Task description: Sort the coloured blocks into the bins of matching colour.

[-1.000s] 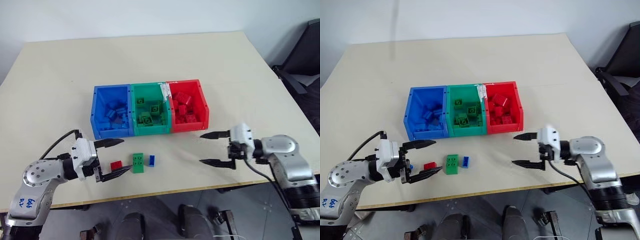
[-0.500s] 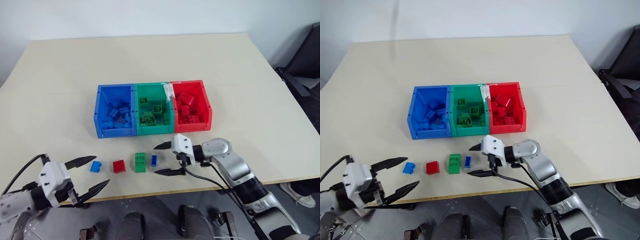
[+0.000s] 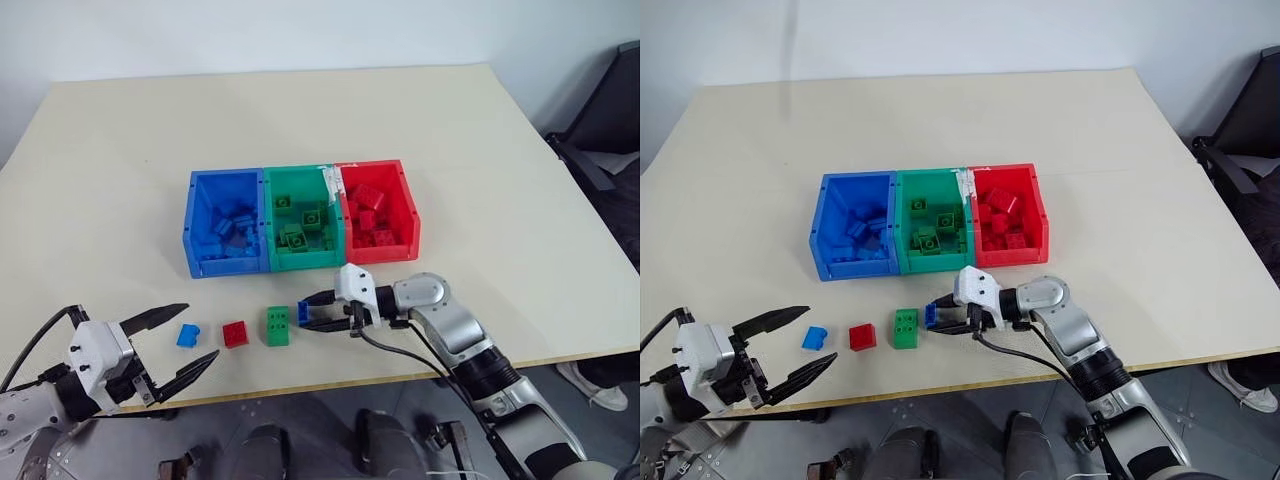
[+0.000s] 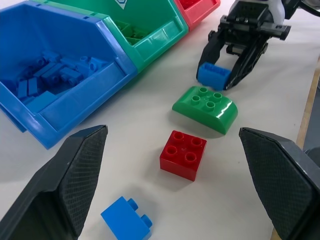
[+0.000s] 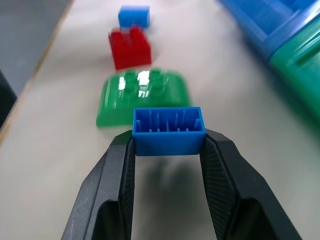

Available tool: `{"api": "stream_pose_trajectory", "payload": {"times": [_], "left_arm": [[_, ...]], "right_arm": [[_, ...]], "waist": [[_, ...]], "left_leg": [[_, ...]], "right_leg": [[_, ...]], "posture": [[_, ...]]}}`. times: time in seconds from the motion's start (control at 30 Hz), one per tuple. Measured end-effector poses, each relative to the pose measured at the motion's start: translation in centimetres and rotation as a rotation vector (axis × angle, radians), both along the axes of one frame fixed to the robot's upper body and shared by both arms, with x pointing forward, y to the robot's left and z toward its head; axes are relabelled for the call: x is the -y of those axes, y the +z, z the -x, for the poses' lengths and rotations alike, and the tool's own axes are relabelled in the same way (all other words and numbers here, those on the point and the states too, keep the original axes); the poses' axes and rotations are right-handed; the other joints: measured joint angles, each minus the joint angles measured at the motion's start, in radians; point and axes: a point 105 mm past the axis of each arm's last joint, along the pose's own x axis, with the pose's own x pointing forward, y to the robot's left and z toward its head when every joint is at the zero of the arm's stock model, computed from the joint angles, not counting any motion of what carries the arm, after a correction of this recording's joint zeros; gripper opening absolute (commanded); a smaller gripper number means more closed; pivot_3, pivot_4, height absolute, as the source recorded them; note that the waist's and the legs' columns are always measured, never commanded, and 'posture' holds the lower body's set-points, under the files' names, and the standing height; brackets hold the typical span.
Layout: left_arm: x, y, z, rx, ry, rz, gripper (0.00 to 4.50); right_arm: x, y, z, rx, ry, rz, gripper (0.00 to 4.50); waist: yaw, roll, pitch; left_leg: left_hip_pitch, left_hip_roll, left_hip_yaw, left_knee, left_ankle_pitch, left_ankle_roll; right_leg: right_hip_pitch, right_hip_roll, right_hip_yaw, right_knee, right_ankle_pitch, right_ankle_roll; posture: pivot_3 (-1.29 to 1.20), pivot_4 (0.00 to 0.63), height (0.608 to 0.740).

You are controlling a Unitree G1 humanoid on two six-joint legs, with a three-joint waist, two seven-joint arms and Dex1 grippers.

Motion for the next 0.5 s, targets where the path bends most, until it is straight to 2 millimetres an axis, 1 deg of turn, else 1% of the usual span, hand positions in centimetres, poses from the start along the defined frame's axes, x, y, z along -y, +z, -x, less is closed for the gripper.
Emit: {"api": "stream_pose_trajectory", "payload": {"times": [0.03, 0.13, 0.17, 0.23, 0.27, 0.33, 0.4, 0.43, 0.47, 0.5], "left_arm": [[-0.1, -0.1, 0.1, 0.0, 0.017, 0.012, 4.5], [-0.8, -0.4, 0.5, -0.003, 0.077, 0.05, 4.5], [-1.3, -0.4, 0.7, -0.004, 0.112, 0.061, 4.5], [-2.6, -0.8, 1.3, -0.021, 0.194, 0.081, 4.5], [-2.9, -0.9, 1.4, -0.025, 0.218, 0.082, 4.5], [-3.3, -0.9, 1.7, -0.03, 0.24, 0.081, 4.5], [-3.7, -1.0, 2.1, -0.033, 0.265, 0.088, 4.5], [-4.0, -1.0, 2.3, -0.033, 0.276, 0.085, 4.5], [-4.1, -0.9, 2.3, -0.026, 0.281, 0.08, 4.5], [-4.2, -0.8, 2.3, -0.016, 0.284, 0.073, 4.5]], "right_arm": [[-0.3, 1.1, -0.3, -0.009, -0.006, -0.035, 1.44], [-1.5, 6.0, -1.3, 0.033, -0.023, -0.15, 1.44], [-2.5, 7.3, -1.5, 0.054, -0.022, -0.177, 1.44], [-5.9, 9.5, -1.7, 0.077, -0.027, -0.245, 1.44], [-7.5, 10.1, -1.7, 0.088, -0.026, -0.257, 1.44], [-9.8, 10.4, -2.0, 0.116, -0.048, -0.246, 1.44], [-11.1, 10.1, -2.9, 0.15, -0.107, -0.216, 1.44], [-11.7, 9.9, -3.6, 0.159, -0.155, -0.198, 1.79], [-12.0, 9.7, -4.4, 0.17, -0.201, -0.181, 2.18], [-12.2, 9.7, -5.1, 0.182, -0.234, -0.165, 2.48]], "waist": [[-0.003, 0.0, 0.0], [-0.006, 0.0, 0.0], [-0.006, 0.0, 0.0], [-0.022, 0.0, 0.0], [-0.024, 0.0, 0.0], [-0.025, 0.0, 0.0], [-0.02, -0.002, -0.001], [-0.021, -0.004, -0.002], [-0.021, -0.005, -0.003], [-0.022, -0.005, -0.003]], "left_leg": [[0.0, 0.0, 0.001, 0.0, 0.0, 0.0], [0.0, 0.003, 0.001, 0.0, 0.0, -0.001], [0.001, 0.005, 0.002, 0.0, -0.001, -0.003], [0.001, 0.008, 0.004, 0.0, -0.001, -0.005], [0.001, 0.009, 0.004, -0.001, -0.001, -0.005], [0.001, 0.008, 0.004, -0.001, -0.002, -0.006], [0.001, 0.008, 0.003, 0.0, -0.002, -0.005], [0.001, 0.008, 0.004, 0.0, -0.002, -0.005], [0.0, 0.008, 0.004, 0.0, -0.002, -0.005], [0.001, 0.008, 0.004, 0.0, -0.002, -0.005]], "right_leg": [[0.0, 0.0, 0.0, 0.0, 0.0, 0.0], [-0.001, 0.002, -0.001, 0.001, 0.0, -0.001], [-0.002, 0.003, -0.002, 0.001, 0.0, -0.003], [-0.004, 0.006, -0.003, 0.003, 0.0, -0.006], [-0.005, 0.006, -0.003, 0.005, -0.001, -0.007], [-0.006, 0.006, -0.005, 0.008, -0.001, -0.009], [-0.006, 0.005, -0.005, 0.008, -0.001, -0.01], [-0.006, 0.005, -0.005, 0.008, -0.001, -0.01], [-0.006, 0.005, -0.005, 0.008, 0.0, -0.01], [-0.006, 0.005, -0.006, 0.008, 0.0, -0.011]], "posture": [[0.0, 0.15, 0.74], [0.0, 0.15, 0.74], [0.0, 0.15, 0.74], [0.0, 0.15, 0.74], [0.0, 0.15, 0.74], [0.0, 0.15, 0.74], [0.0, 0.15, 0.74], [0.0, 0.15, 0.74], [0.0, 0.15, 0.74], [0.0, 0.15, 0.74]]}}
